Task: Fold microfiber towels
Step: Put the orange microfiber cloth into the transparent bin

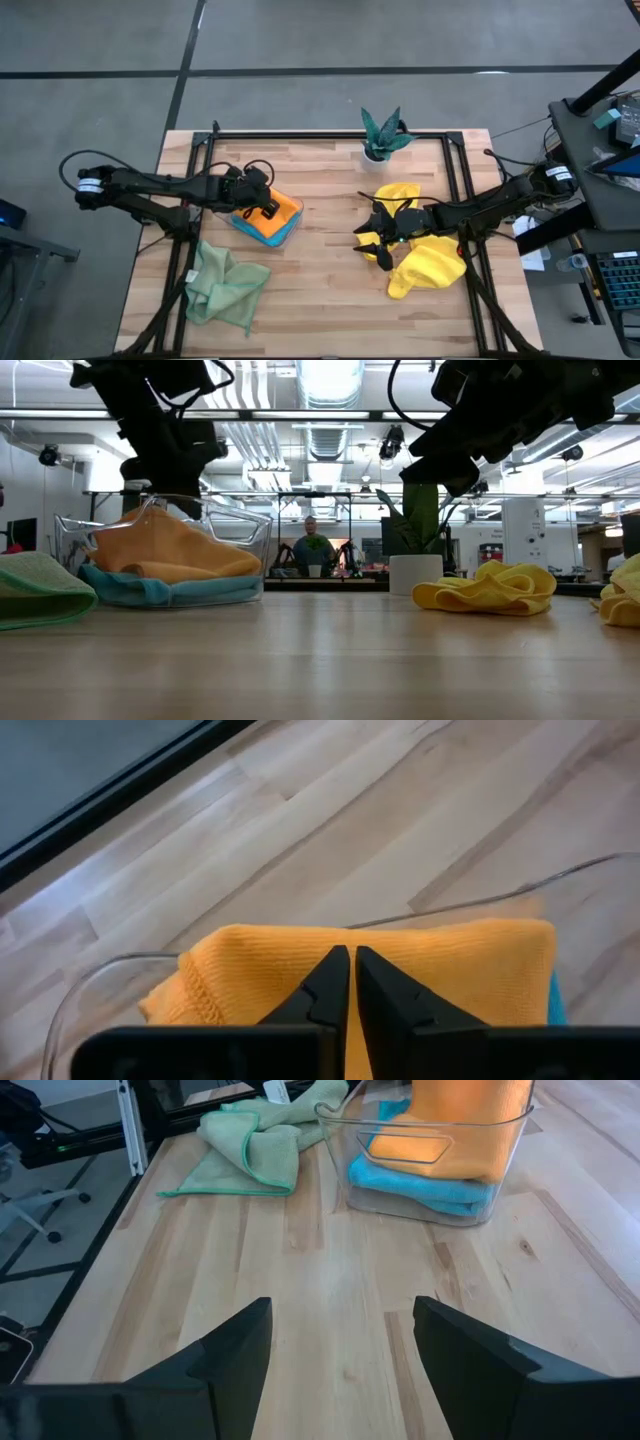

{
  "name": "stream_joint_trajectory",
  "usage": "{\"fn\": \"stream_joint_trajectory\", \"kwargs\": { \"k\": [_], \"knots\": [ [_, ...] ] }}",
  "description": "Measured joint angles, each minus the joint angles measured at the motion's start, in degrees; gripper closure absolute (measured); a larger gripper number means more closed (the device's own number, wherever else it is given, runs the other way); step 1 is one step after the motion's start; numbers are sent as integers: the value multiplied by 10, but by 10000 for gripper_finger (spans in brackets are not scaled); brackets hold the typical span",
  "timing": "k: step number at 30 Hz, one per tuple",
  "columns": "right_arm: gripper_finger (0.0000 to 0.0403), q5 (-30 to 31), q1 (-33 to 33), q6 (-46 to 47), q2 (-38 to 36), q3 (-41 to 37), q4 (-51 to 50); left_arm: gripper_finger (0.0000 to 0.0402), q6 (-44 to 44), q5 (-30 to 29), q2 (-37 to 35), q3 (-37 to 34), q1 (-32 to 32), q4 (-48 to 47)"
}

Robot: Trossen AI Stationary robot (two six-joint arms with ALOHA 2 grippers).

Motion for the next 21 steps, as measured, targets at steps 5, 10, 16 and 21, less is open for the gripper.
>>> {"fn": "stream_joint_trajectory", "kwargs": {
  "k": [5,10,16,21],
  "knots": [
    [170,0,0,0,0,0,0,389,26,0,-1,3,0,-5],
    [170,0,0,0,0,0,0,400,28,0,-1,1,0,-83],
    [170,1,0,0,0,0,0,400,24,0,15,-37,2,-72],
    [170,2,0,0,0,0,0,400,24,0,54,-49,2,-51]
  ]
}}
